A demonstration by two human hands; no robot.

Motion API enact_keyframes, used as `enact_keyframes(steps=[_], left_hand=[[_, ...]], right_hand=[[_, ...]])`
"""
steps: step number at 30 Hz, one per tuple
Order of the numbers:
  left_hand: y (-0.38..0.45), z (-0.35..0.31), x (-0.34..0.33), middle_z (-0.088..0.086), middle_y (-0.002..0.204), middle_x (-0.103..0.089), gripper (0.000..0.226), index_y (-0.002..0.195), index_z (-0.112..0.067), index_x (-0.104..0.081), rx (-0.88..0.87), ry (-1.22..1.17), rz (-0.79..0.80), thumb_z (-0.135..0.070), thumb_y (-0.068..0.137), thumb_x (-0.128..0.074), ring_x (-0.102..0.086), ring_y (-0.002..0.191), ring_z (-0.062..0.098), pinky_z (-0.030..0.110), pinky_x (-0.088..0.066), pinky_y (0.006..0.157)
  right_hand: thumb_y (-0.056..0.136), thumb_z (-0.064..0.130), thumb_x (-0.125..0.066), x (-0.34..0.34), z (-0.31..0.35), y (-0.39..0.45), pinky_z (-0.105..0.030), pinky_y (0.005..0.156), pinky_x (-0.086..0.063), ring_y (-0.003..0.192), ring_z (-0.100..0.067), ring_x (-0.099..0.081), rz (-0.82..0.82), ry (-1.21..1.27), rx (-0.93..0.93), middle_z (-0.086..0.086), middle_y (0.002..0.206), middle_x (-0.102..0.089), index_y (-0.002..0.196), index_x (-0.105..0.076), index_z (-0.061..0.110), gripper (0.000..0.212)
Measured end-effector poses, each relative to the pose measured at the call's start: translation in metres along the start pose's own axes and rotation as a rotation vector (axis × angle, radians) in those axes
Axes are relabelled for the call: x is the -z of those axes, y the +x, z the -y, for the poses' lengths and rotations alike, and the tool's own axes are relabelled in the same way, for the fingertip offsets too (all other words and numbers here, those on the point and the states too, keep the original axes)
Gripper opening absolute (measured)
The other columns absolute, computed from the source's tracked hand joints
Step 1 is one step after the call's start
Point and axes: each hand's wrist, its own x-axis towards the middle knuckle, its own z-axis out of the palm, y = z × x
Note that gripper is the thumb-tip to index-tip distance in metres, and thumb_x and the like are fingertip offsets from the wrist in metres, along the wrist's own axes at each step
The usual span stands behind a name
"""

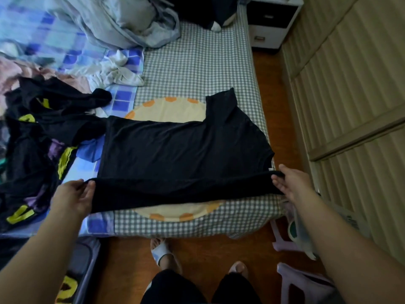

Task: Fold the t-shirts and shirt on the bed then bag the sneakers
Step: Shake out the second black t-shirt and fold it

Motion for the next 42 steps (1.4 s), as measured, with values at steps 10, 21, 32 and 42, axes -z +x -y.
enact_keyframes(steps=[10, 21, 32, 42], left_hand=[[0.075, 0.058, -0.07, 0.025, 0.138, -0.058, 0.067, 0.143, -0.009, -0.052, -0.427, 1.125, 0.181, -0.03, 0.08, -0.062, -0.062, 0.11, 0.033, 0.044, -0.05, 0.096], [0.2, 0.046, -0.048, 0.026, 0.124, -0.056, 0.046, 0.13, -0.007, -0.059, -1.265, 1.906, 0.034, -0.034, 0.1, -0.04, -0.049, 0.115, 0.05, 0.061, -0.036, 0.099], [0.209, -0.018, -0.02, 0.002, 0.068, -0.051, 0.035, 0.074, -0.012, -0.051, -0.512, 1.366, 0.206, -0.032, 0.093, -0.071, -0.048, 0.067, 0.019, 0.034, -0.038, 0.061], [0.189, -0.008, -0.001, 0.003, 0.089, -0.069, 0.036, 0.1, -0.011, -0.059, -0.473, 1.307, 0.13, -0.046, 0.096, -0.064, -0.061, 0.074, 0.02, 0.034, -0.042, 0.067]], right_hand=[[0.101, 0.022, -0.057, -0.094, -0.023, 0.073, -0.043, 0.1, -0.051, 0.117, -0.028, -0.06, 0.01, -0.805, 0.308, -0.007, 0.137, -0.056, 0.151, -0.037, 0.02, 0.054], [0.103, 0.016, -0.045, -0.161, -0.082, 0.178, -0.055, 0.119, -0.024, 0.146, -0.033, -0.031, 0.0, -1.619, 0.947, -0.009, 0.158, -0.038, 0.152, -0.04, 0.018, 0.05], [0.1, 0.038, -0.048, -0.272, -0.139, 0.104, -0.048, 0.1, -0.041, 0.111, -0.031, -0.055, 0.254, -1.43, 1.161, -0.009, 0.121, -0.061, 0.134, -0.059, 0.01, 0.045], [0.093, 0.043, -0.059, -0.263, -0.127, 0.11, -0.055, 0.093, -0.044, 0.106, -0.039, -0.055, 0.148, -1.596, 1.125, -0.017, 0.114, -0.061, 0.131, -0.059, 0.008, 0.051]])
